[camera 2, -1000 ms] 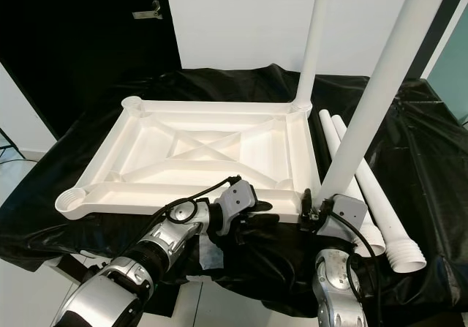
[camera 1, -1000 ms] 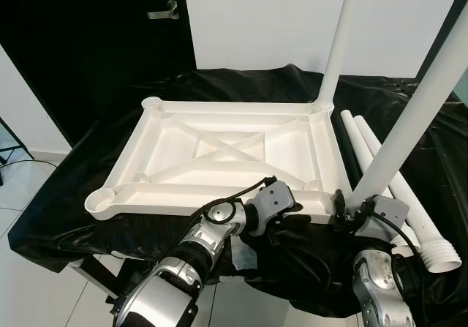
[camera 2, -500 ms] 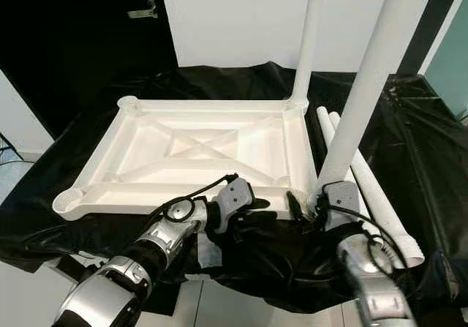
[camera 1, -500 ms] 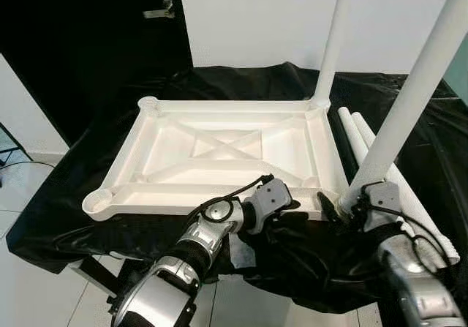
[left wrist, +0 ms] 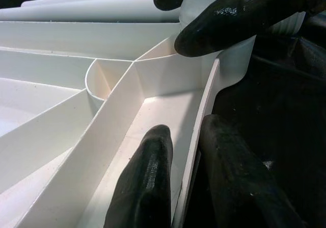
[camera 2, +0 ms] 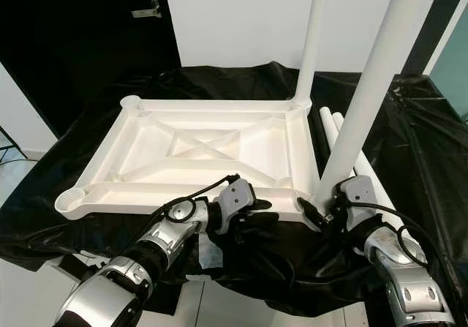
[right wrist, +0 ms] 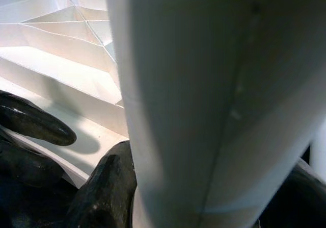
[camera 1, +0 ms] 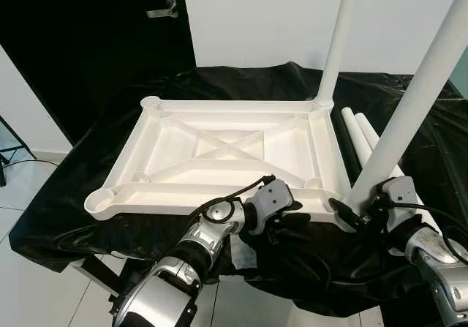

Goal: Building children table

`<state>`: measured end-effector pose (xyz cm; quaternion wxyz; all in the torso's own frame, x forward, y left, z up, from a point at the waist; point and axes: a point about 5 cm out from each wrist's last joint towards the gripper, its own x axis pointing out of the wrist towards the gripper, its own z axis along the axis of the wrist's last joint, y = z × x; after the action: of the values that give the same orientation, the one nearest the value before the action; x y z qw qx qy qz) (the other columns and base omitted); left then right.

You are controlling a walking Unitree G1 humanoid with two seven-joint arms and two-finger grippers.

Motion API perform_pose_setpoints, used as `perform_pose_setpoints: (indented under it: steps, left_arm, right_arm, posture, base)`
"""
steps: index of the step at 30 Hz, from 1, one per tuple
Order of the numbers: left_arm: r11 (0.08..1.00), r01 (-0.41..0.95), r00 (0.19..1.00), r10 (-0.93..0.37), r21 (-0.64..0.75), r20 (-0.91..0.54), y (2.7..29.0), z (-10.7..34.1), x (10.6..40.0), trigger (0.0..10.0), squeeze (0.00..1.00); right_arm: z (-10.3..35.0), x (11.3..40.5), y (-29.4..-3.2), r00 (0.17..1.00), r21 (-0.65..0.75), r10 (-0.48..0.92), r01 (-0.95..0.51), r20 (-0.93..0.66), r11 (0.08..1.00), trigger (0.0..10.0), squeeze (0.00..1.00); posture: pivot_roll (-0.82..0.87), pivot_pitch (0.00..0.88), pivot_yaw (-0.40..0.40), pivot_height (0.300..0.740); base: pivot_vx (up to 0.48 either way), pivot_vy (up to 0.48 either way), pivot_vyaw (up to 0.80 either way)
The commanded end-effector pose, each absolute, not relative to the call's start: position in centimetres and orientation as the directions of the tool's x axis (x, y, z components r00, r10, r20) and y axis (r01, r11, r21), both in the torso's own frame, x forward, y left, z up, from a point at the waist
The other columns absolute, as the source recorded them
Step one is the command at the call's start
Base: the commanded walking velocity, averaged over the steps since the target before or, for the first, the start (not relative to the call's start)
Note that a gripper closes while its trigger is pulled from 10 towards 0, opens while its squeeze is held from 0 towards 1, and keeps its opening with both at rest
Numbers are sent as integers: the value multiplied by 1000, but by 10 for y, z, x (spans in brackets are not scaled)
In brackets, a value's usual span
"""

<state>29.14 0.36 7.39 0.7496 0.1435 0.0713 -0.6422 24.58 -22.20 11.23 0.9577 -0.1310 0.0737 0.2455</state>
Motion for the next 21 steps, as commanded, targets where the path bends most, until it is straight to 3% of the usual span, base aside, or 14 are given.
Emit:
perform_pose_setpoints:
  steps: [1,7,10,11,13,19,20,21]
  left_arm:
    - [91,995,64,-892,-39,-447,16,31,267,10000,0]
    - [88,995,60,-891,-41,-450,17,30,267,10000,0]
    - [87,995,60,-890,-40,-452,17,30,267,10000,0]
    - [87,995,60,-890,-40,-452,17,30,267,10000,0]
    - [87,995,60,-890,-39,-452,17,30,267,10000,0]
    - [89,995,61,-891,-39,-450,17,31,267,10000,0]
    - [86,995,58,-891,-40,-451,18,30,267,10000,0]
    - [86,995,58,-891,-40,-451,18,30,267,10000,0]
  right_arm:
    - [90,235,-198,761,-115,579,-629,-293,769,0,0]
    - [88,233,-189,788,-74,560,-594,-256,801,0,0]
    - [84,233,-183,940,-87,312,-325,-135,942,0,0]
    - [84,233,-183,940,-87,312,-325,-135,942,0,0]
    - [78,228,-182,988,-81,127,-134,-92,988,0,0]
    - [76,229,-187,991,-36,-110,108,-72,994,0,0]
    - [77,233,-196,963,-1,-256,257,-78,966,0,0]
    - [77,233,-196,963,-1,-256,257,-78,966,0,0]
  posture:
    - [-153,0,30,740]
    - [-153,0,33,740]
    - [-149,0,34,740]
    - [-149,0,34,740]
    - [-142,0,31,740]
    - [-137,0,33,740]
    - [-137,0,33,740]
    - [-137,0,33,740]
  base:
    - [0,0,0]
    - [0,0,0]
    - [0,0,0]
    - [0,0,0]
    - [0,0,0]
    - [0,0,0]
    - [0,0,0]
    - [0,0,0]
